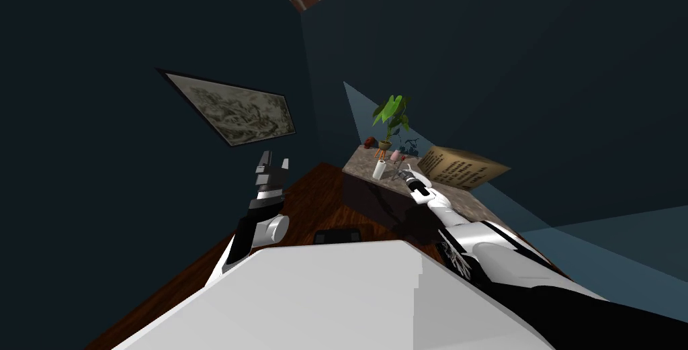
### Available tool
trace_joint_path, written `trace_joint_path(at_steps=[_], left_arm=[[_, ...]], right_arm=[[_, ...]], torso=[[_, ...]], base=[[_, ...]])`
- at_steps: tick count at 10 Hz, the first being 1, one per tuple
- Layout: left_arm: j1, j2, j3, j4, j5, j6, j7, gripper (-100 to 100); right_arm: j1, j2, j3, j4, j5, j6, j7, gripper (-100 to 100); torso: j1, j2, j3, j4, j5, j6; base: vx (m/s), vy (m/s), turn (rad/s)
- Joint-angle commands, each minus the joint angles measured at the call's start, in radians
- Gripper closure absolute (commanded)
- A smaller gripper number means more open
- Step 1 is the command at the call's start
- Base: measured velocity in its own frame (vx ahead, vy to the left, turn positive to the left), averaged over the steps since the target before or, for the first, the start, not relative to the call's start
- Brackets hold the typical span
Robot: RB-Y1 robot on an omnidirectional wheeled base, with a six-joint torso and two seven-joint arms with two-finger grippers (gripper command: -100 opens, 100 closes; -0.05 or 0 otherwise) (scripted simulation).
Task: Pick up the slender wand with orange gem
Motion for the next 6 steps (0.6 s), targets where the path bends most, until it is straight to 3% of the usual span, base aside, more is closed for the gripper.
trace_joint_path(at_steps=[1, 2, 3, 4, 5, 6], left_arm=[[0.000, 0.000, 0.000, 0.000, 0.000, 0.000, 0.000, 0], [0.000, 0.000, 0.000, 0.000, 0.000, 0.000, 0.000, 0], [0.000, 0.000, 0.000, 0.000, 0.000, 0.000, 0.000, 0], [0.000, 0.000, 0.000, 0.000, 0.000, 0.000, 0.000, 0], [0.000, 0.000, 0.000, 0.000, 0.000, 0.000, 0.000, 0], [0.000, 0.000, 0.000, 0.000, 0.000, 0.000, 0.000, 0]], right_arm=[[-0.013, 0.002, 0.002, 0.050, -0.004, -0.007, 0.002, -100], [-0.013, 0.002, 0.002, 0.055, -0.004, -0.007, 0.002, -100], [-0.056, -0.035, 0.050, 0.088, -0.055, -0.045, 0.042, -100], [-0.071, -0.035, 0.050, 0.096, -0.078, -0.045, 0.042, -100], [-0.112, -0.035, 0.050, 0.182, -0.078, -0.045, 0.042, -100], [-0.112, -0.035, 0.050, 0.196, -0.078, -0.045, 0.042, -100]], torso=[[0.000, 0.000, 0.000, 0.000, 0.000, 0.000], [-0.002, -0.001, -0.001, 0.000, -0.001, 0.001], [-0.003, -0.003, -0.002, -0.001, -0.001, 0.000], [0.000, 0.000, 0.000, 0.000, 0.000, 0.000], [0.001, 0.002, 0.001, 0.000, 0.000, 0.000], [0.000, 0.001, 0.000, 0.000, 0.000, 0.001]], base=[[-0.008, 0.004, 0.000], [0.005, -0.004, -0.012], [-0.058, 0.040, 0.063], [-0.090, 0.058, 0.032], [-0.047, 0.026, -0.003], [-0.007, -0.002, -0.005]])
